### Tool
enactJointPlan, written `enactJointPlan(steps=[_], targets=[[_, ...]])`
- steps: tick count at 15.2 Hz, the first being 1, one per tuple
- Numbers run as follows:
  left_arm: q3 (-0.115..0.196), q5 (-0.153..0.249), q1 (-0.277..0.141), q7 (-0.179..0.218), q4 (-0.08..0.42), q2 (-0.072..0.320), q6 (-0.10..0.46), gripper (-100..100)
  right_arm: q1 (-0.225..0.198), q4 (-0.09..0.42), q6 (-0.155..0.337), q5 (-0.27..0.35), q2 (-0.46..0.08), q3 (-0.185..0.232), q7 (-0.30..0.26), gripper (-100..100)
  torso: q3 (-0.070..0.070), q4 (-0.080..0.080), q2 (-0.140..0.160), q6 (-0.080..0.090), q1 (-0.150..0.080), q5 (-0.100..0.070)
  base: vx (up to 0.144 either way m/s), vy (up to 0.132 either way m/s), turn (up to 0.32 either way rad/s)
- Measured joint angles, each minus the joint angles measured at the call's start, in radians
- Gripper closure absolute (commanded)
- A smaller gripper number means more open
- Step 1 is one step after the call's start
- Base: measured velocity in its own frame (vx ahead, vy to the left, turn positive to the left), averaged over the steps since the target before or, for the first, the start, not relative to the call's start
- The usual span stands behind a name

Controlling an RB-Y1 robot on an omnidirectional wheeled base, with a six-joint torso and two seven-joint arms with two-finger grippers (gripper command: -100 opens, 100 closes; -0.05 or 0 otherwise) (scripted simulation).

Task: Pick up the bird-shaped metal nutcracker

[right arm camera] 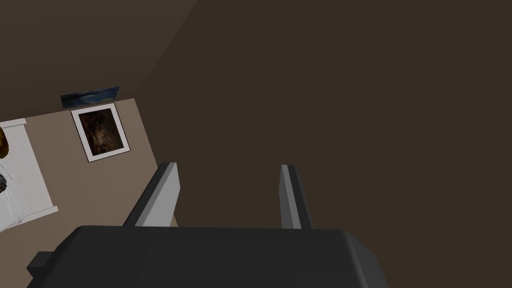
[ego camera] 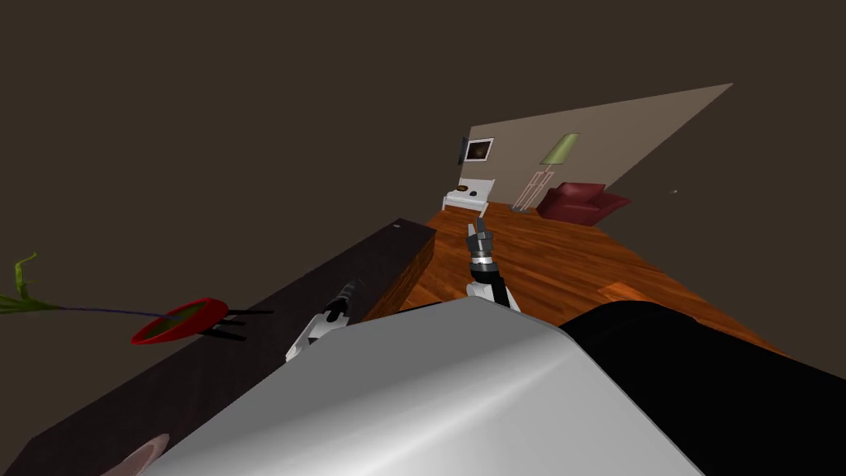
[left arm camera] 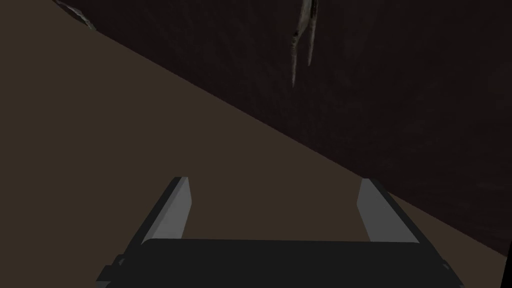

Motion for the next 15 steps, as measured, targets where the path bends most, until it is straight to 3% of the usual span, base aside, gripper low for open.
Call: enactJointPlan(steps=[15], targets=[[-0.021, -0.121, -0.094, 0.021, 0.297, 0.004, 0.191, -100, 0.0, 0.0, 0.0, 0.0, 0.0, 0.0, 0.0, 0, 0.0, 0.0, -0.001, 0.0, 0.001, 0.0, 0.074, -0.041, -0.1]])
